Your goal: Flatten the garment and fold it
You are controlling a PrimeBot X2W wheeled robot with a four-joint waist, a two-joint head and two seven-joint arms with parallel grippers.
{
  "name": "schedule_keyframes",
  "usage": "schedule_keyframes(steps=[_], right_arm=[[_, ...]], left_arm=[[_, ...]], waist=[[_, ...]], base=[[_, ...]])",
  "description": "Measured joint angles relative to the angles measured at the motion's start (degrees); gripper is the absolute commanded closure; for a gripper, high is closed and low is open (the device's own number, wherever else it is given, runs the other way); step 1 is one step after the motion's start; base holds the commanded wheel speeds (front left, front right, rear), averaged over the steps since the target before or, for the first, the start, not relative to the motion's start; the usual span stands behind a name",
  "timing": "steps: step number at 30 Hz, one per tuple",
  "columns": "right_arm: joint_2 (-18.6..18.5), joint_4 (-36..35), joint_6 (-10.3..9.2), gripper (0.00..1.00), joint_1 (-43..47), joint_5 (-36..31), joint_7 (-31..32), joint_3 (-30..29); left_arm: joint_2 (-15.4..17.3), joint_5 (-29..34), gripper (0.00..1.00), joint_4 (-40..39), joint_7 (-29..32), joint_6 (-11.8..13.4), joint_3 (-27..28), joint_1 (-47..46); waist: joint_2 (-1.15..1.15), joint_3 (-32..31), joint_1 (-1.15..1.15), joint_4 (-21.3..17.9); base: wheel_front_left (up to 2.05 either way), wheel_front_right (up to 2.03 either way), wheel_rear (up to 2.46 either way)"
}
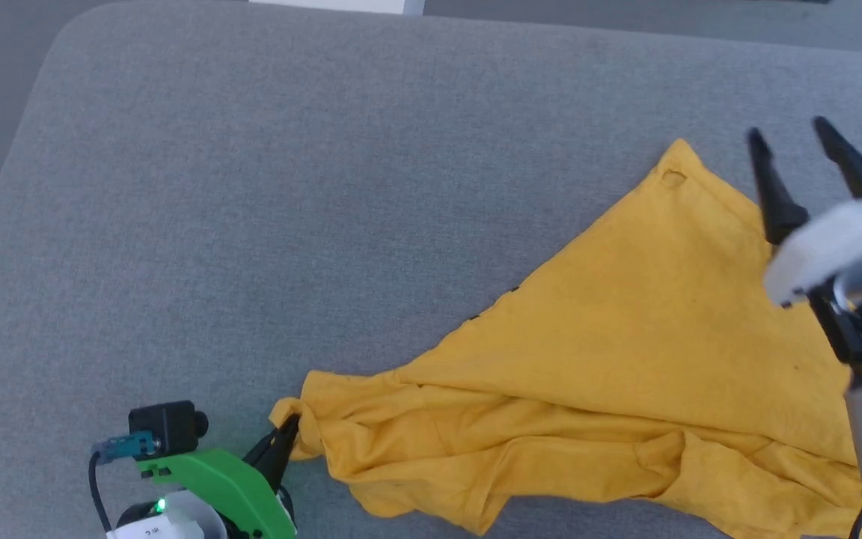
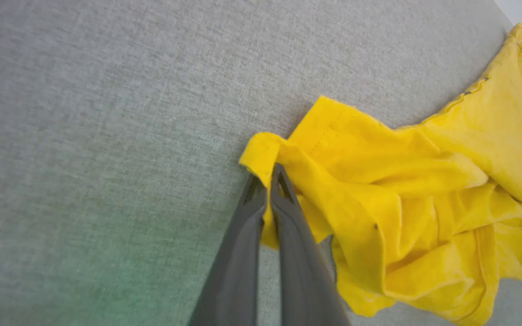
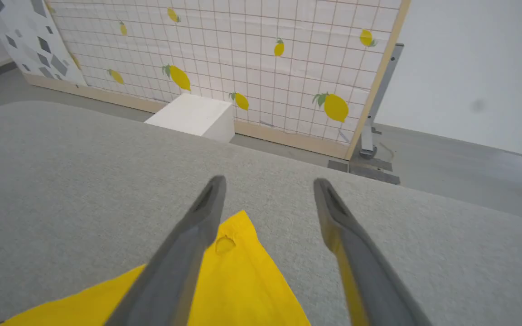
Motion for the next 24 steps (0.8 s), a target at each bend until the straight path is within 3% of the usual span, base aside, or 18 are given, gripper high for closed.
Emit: schedule_keyframes(steps=[7, 16, 17, 18, 22, 24], right_arm=[[-1.5, 14.4, -0.01, 0.00, -11.8, 0.0, 12.2, 6.5], [-1.3, 24.5, 0.00, 0.00, -21.7, -1.8, 28.5, 8.2], [-1.3, 25.4, -0.01, 0.09, -22.3, -2.5, 30.9, 8.1], [-1.2, 25.8, 0.00, 0.49, -22.8, -3.0, 32.6, 7.8], [-0.6, 25.1, 0.00, 1.00, -24.6, -4.7, 38.1, 7.6], [-0.3, 24.0, 0.01, 1.00, -24.0, -4.9, 36.9, 7.1]], left_arm=[[-0.5, 0.0, 1.00, 0.7, -0.5, -0.9, -0.7, -1.9], [-1.8, 0.0, 1.00, 1.6, -1.6, -2.0, -1.4, -4.3], [-1.9, 0.0, 1.00, 1.7, -1.9, -2.1, -1.5, -4.6], [-2.0, 0.0, 1.00, 1.8, -2.0, -2.3, -1.5, -4.8], [-2.3, 0.0, 1.00, 2.0, -2.3, -2.5, -1.7, -5.3], [-2.4, 0.0, 1.00, 2.3, -2.5, -2.5, -1.7, -5.4]], waist=[[0.00, 2.3, 0.00, 1.5], [0.00, 5.9, 0.00, 3.5], [0.00, 6.2, 0.00, 3.7], [0.00, 6.5, 0.00, 3.9], [0.00, 7.1, 0.00, 4.5], [0.00, 7.0, 0.00, 4.4]], base=[[0.00, 0.00, 0.00], [0.00, 0.00, 0.00], [0.00, 0.00, 0.00], [0.00, 0.00, 0.00], [0.00, 0.00, 0.00], [0.00, 0.00, 0.00]])
